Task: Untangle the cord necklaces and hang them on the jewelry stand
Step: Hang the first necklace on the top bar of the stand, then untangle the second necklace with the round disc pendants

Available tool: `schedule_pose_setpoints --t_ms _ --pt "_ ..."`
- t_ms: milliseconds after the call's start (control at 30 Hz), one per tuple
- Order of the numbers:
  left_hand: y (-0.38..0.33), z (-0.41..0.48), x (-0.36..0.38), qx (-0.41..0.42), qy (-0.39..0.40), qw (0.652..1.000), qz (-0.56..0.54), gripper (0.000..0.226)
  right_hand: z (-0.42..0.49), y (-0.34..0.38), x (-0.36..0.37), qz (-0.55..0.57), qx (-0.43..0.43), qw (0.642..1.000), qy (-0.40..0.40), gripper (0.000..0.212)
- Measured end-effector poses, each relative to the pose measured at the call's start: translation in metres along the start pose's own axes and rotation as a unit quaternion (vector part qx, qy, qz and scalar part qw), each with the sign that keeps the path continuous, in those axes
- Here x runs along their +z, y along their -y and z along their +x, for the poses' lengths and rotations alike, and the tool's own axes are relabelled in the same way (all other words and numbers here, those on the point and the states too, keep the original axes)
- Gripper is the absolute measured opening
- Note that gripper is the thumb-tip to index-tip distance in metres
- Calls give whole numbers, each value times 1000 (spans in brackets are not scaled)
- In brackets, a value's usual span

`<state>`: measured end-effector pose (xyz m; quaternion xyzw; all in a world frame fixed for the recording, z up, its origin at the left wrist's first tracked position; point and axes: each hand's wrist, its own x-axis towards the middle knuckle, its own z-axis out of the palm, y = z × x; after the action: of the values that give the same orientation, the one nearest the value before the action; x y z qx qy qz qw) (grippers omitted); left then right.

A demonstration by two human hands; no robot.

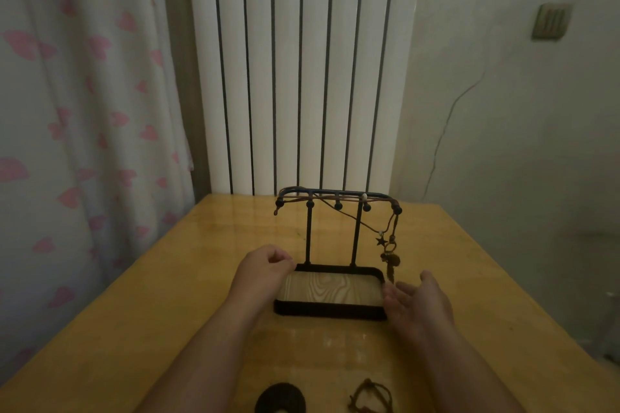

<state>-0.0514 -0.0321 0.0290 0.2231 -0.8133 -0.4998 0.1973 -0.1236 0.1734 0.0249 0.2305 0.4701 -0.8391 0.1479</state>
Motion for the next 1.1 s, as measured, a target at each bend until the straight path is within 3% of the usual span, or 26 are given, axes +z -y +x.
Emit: schedule_pose_setpoints --t_ms 200,367,533,833,967,1100 --pt "6 -15 -1 27 24 999 10 6 -9 -12 -2 -210 -110 971 14 19" --pt "12 -28 1 56 76 995 36 6 -18 -23 3 -397 -193 888 129 17" --pt "17 -40 1 61 135 984 98 3 -22 -31 0 -506 -253 801 194 17" --pt "16 -51 -2 66 195 966 156 9 -25 -28 -17 -692 -226 639 248 12" --pt "5 -55 -6 59 312 921 226 23 -36 -20 -17 -765 -152 550 297 22" --pt "1 -59 -9 76 400 867 288 12 -45 -19 -16 -809 -128 477 318 35"
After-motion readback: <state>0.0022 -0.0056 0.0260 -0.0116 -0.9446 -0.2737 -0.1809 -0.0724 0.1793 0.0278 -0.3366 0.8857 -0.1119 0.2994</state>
